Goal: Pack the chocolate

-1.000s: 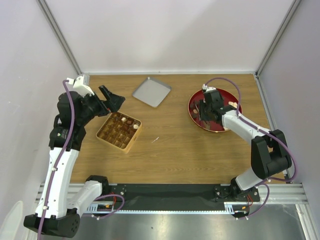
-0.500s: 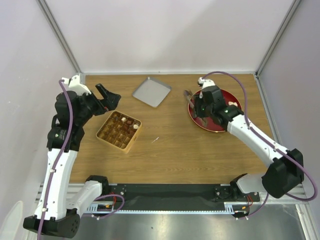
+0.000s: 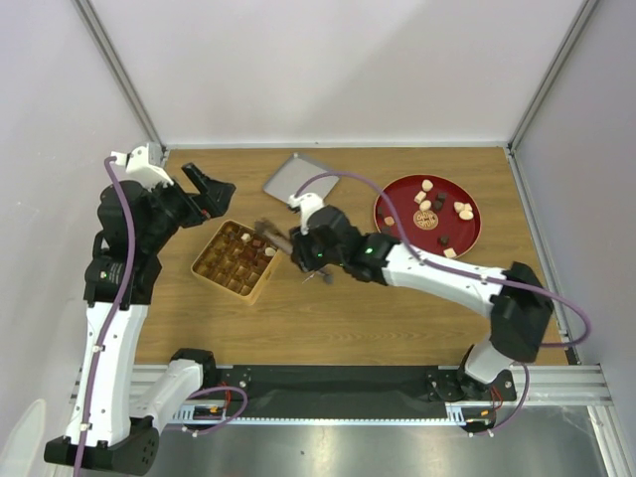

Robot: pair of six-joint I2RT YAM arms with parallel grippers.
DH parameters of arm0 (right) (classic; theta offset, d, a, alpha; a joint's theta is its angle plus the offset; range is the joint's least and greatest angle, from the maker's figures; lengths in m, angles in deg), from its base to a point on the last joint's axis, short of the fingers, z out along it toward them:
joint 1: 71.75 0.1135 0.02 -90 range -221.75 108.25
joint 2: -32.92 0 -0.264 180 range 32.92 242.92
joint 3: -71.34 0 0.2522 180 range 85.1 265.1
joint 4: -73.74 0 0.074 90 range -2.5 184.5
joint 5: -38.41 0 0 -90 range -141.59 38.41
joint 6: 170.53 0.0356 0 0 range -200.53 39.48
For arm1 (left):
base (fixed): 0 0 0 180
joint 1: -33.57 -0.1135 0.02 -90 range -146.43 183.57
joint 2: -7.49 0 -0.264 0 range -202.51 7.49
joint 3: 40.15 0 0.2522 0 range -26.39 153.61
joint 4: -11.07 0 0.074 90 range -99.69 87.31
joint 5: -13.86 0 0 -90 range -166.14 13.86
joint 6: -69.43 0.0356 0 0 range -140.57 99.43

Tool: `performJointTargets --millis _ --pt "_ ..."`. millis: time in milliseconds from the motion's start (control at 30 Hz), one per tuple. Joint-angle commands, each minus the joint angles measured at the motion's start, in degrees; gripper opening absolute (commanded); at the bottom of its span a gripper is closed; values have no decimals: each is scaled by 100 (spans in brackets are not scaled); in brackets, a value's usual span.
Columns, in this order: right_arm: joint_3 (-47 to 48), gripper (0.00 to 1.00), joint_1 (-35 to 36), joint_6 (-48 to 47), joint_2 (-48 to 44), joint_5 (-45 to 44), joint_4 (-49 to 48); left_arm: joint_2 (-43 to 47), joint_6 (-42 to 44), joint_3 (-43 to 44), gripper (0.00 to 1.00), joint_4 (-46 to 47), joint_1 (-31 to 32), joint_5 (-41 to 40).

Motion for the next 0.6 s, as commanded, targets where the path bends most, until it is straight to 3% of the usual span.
performJointTargets --millis 0,267,567 --pt "487 36 228 31 385 259 -860 80 11 193 100 -37 0 -18" --pt "830 36 378 67 1220 523 -1239 107 2 17 100 33 0 53" --pt "998 37 519 40 1510 682 -1222 133 20 -123 100 51 -9 53"
